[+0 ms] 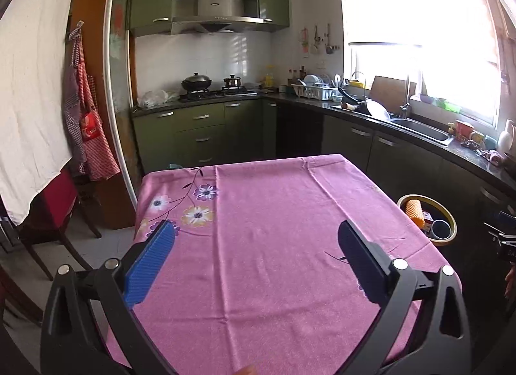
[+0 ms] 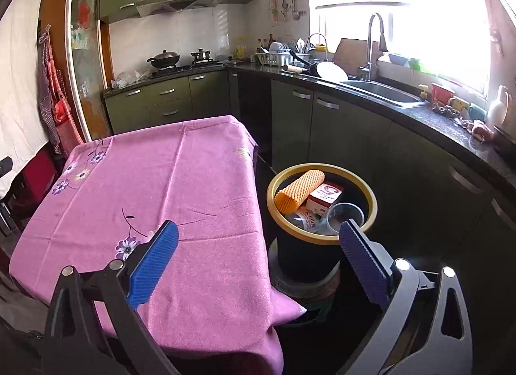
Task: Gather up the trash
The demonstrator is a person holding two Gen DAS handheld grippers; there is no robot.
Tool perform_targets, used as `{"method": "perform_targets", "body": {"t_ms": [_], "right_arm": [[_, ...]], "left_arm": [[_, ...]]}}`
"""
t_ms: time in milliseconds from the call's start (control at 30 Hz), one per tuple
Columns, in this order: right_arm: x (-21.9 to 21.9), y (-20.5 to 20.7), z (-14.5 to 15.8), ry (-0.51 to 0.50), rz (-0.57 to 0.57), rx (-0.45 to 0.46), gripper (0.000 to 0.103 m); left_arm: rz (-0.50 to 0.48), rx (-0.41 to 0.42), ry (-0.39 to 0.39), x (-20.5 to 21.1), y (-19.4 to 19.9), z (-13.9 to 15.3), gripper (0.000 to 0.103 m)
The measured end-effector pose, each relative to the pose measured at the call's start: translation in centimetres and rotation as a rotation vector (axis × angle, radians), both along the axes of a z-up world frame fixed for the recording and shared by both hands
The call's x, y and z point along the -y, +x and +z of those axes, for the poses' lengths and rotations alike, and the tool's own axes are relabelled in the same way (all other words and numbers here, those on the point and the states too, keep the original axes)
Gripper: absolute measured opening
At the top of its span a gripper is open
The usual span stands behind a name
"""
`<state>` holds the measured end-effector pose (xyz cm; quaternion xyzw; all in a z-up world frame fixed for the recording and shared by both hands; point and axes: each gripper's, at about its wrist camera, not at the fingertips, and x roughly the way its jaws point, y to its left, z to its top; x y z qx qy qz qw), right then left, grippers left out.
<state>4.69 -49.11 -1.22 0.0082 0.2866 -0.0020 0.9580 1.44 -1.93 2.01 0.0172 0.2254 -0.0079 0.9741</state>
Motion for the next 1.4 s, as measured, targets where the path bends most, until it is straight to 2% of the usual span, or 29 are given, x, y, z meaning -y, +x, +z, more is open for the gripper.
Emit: {"method": "perform_targets", "body": {"t_ms": [333,1400], "right_arm": [[-0.3,-2.2,1.3,0.004,0.006,0.046,0.098],[-0.2,-1.8,1.4,0.017,0.006,0.047,0.098]], "left_arm": [[0.002,0.034,-0.024,-0.5,-3.0,-0.1,0.096],[-0.029,0.021,-0.043,-0.3,-2.8,-0.7,0.096]]}}
